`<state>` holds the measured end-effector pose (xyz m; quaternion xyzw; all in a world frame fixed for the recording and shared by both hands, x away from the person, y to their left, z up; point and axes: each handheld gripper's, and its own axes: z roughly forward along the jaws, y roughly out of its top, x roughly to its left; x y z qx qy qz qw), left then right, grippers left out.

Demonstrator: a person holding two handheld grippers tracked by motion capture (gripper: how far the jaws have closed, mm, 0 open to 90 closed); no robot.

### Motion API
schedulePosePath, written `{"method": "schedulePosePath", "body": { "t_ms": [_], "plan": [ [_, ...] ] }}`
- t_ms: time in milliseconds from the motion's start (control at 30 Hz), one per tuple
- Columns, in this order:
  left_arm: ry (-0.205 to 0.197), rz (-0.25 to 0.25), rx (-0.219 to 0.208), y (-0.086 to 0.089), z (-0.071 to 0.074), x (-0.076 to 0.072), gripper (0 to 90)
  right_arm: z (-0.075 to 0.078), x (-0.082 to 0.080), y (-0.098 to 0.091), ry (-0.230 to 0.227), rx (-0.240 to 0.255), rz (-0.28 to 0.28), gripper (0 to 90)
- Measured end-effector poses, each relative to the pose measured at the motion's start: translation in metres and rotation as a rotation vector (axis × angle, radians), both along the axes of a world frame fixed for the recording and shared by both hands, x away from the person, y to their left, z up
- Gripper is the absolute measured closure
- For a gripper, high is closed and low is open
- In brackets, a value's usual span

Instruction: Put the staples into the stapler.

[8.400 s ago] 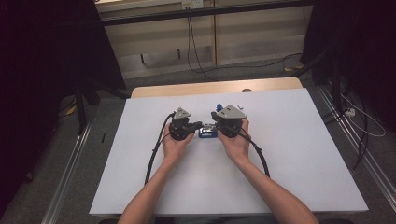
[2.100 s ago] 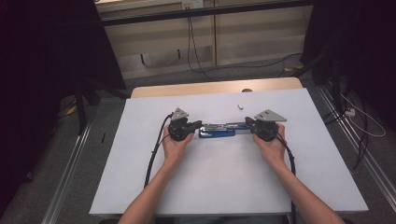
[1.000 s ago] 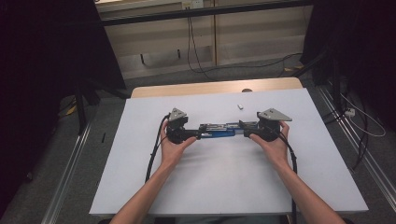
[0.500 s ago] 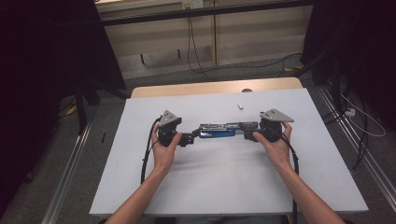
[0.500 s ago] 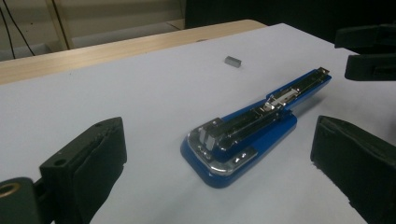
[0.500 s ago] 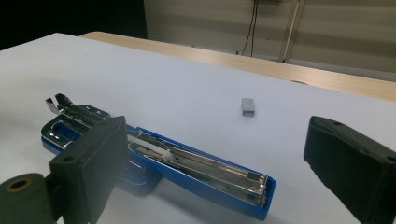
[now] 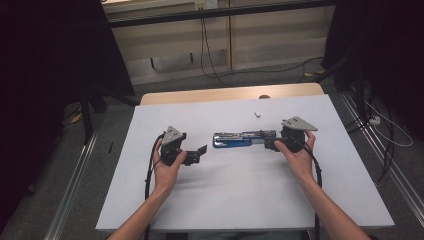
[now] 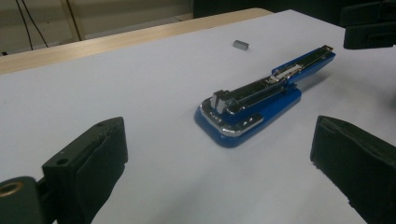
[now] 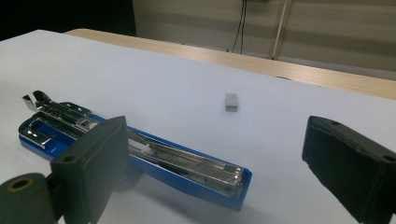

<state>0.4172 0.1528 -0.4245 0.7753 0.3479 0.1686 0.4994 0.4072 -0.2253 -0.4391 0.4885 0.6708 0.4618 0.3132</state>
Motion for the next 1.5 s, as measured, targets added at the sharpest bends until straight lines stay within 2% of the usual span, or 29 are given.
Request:
{"method": "schedulePosePath", "body": {
  "t_ms": [33, 100, 233, 333, 433, 500, 600, 667, 700, 800, 867, 1067, 1200, 1333, 1400, 1500],
  "plan": [
    [0.003, 0.005, 0.001, 0.002, -0.001, -0.002, 4.2, 0.001, 0.001, 0.000, 0.002, -0.010, -0.004, 7.4],
    [0.010, 0.006, 0.000, 0.007, -0.003, -0.005, 4.2, 0.001, 0.002, 0.001, 0.006, -0.001, -0.010, 7.6],
    [0.026, 0.015, -0.012, 0.012, -0.005, -0.014, 4.2, 0.001, 0.007, 0.006, 0.027, 0.003, 0.015, 7.7],
    [0.025, 0.018, 0.001, 0.017, -0.005, -0.022, 4.3, 0.001, 0.010, 0.008, 0.034, 0.004, 0.030, 7.4],
    [0.028, 0.006, -0.023, 0.026, -0.005, -0.028, 4.3, 0.003, 0.012, 0.009, 0.032, 0.012, 0.057, 6.5],
    [0.017, 0.018, -0.021, 0.032, -0.003, -0.033, 4.5, 0.005, 0.013, 0.009, 0.026, 0.036, 0.082, 6.3],
    [0.006, 0.048, -0.025, 0.040, 0.000, -0.041, 4.5, 0.006, 0.015, 0.010, 0.026, 0.025, 0.097, 6.5],
    [-0.018, 0.064, 0.006, 0.044, 0.002, -0.049, 4.5, 0.006, 0.016, 0.011, 0.037, 0.031, 0.114, 6.7],
    [-0.023, 0.068, 0.002, 0.046, 0.004, -0.054, 4.4, 0.007, 0.017, 0.011, 0.042, 0.027, 0.119, 7.1],
    [-0.021, 0.059, -0.033, 0.053, 0.006, -0.067, 4.4, 0.007, 0.021, 0.010, 0.073, 0.033, 0.131, 8.1],
    [-0.029, 0.057, -0.025, 0.059, 0.007, -0.073, 4.5, 0.008, 0.024, 0.009, 0.093, 0.019, 0.134, 8.9],
    [-0.024, 0.103, -0.020, 0.076, 0.005, -0.085, 4.5, 0.014, 0.034, 0.005, 0.105, 0.029, 0.121, 9.4],
    [-0.049, 0.117, -0.009, 0.079, 0.008, -0.094, 4.5, 0.014, 0.044, 0.004, 0.135, 0.019, 0.121, 10.0],
    [-0.082, 0.103, -0.027, 0.079, 0.012, -0.102, 4.5, 0.011, 0.053, 0.005, 0.165, 0.055, 0.150, 11.0],
    [-0.072, 0.104, -0.029, 0.079, 0.011, -0.106, 4.5, 0.011, 0.057, 0.006, 0.168, 0.047, 0.157, 11.1],
    [-0.087, 0.102, 0.004, 0.078, 0.010, -0.106, 4.4, 0.013, 0.063, 0.008, 0.177, 0.021, 0.153, 11.2]
  ]
}}
